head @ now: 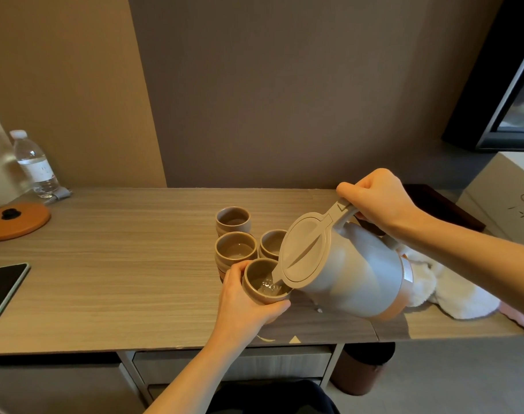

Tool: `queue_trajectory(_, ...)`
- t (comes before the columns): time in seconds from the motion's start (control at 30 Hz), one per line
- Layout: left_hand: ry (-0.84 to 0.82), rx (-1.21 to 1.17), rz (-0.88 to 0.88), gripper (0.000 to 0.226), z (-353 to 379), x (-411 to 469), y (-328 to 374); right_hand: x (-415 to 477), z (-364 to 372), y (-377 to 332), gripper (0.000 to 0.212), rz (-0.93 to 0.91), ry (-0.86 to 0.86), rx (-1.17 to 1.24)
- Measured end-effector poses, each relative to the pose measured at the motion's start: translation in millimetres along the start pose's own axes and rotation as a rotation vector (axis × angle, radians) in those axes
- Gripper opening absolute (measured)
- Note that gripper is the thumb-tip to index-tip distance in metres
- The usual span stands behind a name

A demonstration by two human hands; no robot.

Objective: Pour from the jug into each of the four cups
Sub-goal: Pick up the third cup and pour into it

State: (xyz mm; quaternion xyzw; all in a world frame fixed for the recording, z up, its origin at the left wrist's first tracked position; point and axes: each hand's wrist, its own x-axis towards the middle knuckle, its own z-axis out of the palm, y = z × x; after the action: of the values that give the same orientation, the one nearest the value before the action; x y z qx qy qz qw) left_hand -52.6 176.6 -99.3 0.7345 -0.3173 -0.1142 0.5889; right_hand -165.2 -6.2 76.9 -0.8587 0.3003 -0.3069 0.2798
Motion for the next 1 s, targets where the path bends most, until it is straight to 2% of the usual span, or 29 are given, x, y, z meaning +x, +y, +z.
queue_trajectory(1.0,0.008,-0.033,-0.003,0.086,0.6,-1.6,-4.0,6.6,5.3,-1.6,0.045,-0.052,-0.022,-0.054)
